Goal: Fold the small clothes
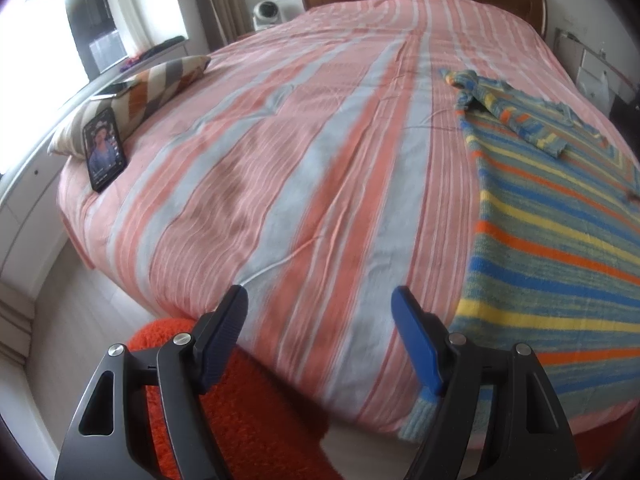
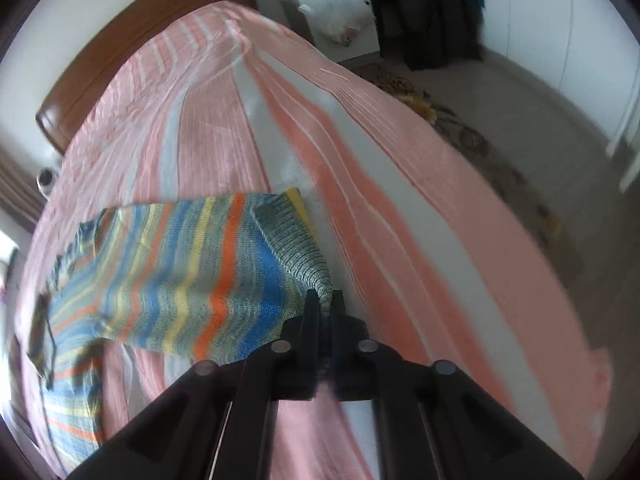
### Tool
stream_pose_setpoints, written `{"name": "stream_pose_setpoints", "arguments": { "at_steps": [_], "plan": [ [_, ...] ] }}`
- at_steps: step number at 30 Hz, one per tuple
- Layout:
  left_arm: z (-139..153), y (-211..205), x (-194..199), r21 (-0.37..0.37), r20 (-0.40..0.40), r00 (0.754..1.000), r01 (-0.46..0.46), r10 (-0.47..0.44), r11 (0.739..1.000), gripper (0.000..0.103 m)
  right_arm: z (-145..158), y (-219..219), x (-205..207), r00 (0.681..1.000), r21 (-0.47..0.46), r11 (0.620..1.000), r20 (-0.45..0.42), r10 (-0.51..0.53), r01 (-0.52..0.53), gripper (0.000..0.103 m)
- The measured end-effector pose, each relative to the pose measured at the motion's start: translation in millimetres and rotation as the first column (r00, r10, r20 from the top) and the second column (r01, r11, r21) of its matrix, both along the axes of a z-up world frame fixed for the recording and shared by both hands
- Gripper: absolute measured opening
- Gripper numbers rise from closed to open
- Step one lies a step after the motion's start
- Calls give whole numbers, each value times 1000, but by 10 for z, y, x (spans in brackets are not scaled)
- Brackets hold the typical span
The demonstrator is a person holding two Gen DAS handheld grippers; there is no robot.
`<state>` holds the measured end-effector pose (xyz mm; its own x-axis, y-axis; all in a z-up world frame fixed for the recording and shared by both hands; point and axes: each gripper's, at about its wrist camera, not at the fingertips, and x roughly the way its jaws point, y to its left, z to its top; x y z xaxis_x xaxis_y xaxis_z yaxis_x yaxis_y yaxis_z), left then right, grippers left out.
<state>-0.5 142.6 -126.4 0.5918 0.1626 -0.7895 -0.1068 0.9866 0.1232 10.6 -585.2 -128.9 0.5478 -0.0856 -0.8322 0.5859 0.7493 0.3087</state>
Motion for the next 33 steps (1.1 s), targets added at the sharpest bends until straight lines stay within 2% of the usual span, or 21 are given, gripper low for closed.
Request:
{"name": "stream_pose_setpoints", "arguments": {
  "at_steps": [3, 4, 6, 8, 10, 11, 13, 14, 15, 16, 18, 19, 20, 22, 24, 26, 28, 29, 32, 33],
  "plan": [
    [-3, -4, 3, 1, -1, 1000, -1, 1, 1000, 76, 50, -23, 22, 999, 30, 999, 24, 35, -36, 5],
    [-5, -7, 6, 1, -2, 1000, 0, 0, 1000, 76, 78, -70, 12, 999, 31, 999, 22, 29, -30, 9],
    [-11, -17, 13, 8, -7, 1000, 1, -1, 1000, 76, 218, -157, -64, 999, -24, 999, 34, -37, 38, 17],
    [-16, -39, 18, 19, -10, 1000, 5, -5, 1000, 76, 378, -205, -133, 995, -51, 997, 84, -58, 63, 17],
    [-22, -70, 20, 34, -13, 1000, 9, -8, 999, 76, 492, -157, -48, 987, -14, 1000, 163, 8, -6, 17],
    [-18, -84, 20, 44, -16, 1000, 11, -10, 999, 76, 492, -116, 43, 977, 43, 997, 205, 53, -64, 19],
    [31, -107, 7, 59, -22, 1000, 20, -18, 998, 76, 364, -42, 191, 975, 122, 986, 204, 89, -115, 40],
    [116, -130, -12, 65, -21, 999, 34, -33, 997, 76, 263, -15, 221, 981, 138, 984, 172, 91, -116, 43],
    [207, -151, -24, 67, -14, 999, 50, -49, 997, 76, 150, -5, 244, 988, 144, 984, 128, 90, -109, 43],
    [364, -192, -39, 68, 10, 997, 81, -82, 994, 76, 38, -5, 222, 994, 137, 986, 78, 80, -91, 34],
    [720, -332, -27, 82, 77, 983, 162, -168, 983, 80, -35, -40, 57, 997, 111, 993, 73, 24, -32, 16],
    [911, -449, 15, 98, 113, 967, 216, -226, 972, 83, 7, -38, -28, 997, 82, 997, 72, 0, -6, 17],
    [1064, -582, 73, 114, 139, 948, 271, -286, 956, 91, 95, 3, -138, 997, 35, 999, 75, -14, 11, 18],
    [1291, -966, 251, 160, 160, 882, 420, -444, 893, 96, 236, 135, -271, 994, -7, 1000, 103, 24, -23, 27],
    [1321, -1419, 521, 195, 127, 804, 554, -581, 809, 96, 376, 364, -419, 987, -26, 996, 140, 82, -79, 35],
    [1177, -1781, 842, 157, 69, 755, 637, -652, 754, 96, 446, 618, -573, 977, -47, 990, 167, 136, -130, 41],
    [892, -2104, 1184, 109, -26, 729, 682, -684, 723, 95, 438, 878, -674, 967, -67, 983, 180, 182, -173, 42],
    [745, -2222, 1313, 107, -61, 724, 689, -687, 716, 92, 414, 1023, -764, 961, -71, 978, 185, 205, -194, 42],
    [249, -2475, 1665, 148, -159, 712, 702, -684, 696, 90, 305, 1329, -951, 950, -84, 968, 189, 248, -236, 42],
    [129, -2506, 1727, 151, -185, 713, 701, -676, 697, 88, 278, 1418, -1002, 947, -99, 965, 190, 259, -244, 42]
  ]
}}
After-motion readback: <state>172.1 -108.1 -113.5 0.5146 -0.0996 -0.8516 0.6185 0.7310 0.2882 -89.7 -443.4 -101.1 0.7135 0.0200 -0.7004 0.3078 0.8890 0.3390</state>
